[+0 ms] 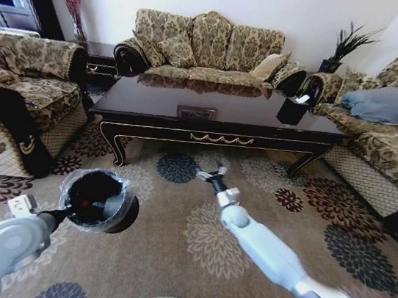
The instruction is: Move to the front of the table and pick up the trash from the floor, then place it into the trash bin.
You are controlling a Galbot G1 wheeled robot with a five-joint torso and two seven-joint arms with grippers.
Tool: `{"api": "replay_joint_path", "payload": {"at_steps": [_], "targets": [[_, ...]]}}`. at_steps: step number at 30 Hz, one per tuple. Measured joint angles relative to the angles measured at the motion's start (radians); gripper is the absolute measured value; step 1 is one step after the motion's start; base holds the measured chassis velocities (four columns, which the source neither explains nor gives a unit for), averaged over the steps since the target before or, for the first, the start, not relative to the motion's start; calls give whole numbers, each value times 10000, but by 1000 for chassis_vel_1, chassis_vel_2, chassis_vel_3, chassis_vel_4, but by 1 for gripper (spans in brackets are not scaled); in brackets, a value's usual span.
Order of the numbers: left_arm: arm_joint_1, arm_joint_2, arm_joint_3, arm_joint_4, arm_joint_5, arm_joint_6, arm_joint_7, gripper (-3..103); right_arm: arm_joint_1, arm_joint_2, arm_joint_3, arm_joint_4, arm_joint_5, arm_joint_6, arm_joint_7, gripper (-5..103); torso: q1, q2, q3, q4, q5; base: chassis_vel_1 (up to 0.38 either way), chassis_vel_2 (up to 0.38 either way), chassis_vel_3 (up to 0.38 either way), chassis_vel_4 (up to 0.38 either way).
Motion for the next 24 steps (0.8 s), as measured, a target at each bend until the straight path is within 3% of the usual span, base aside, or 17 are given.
{"api": "replay_joint_path", "payload": {"at_steps": [13, 24], "targets": [[250, -105, -172, -323, 95, 19, -37, 0, -943, -46, 655, -351, 13, -39, -235, 100, 0, 1, 0, 1, -3, 0, 0, 0, 0], [287, -76, -238, -356, 95, 22, -28, 0, -1202, 129, 655, -731, -23, 19, -231, 100, -2, 1, 1, 0, -3, -164, 31, 178, -34]]}}
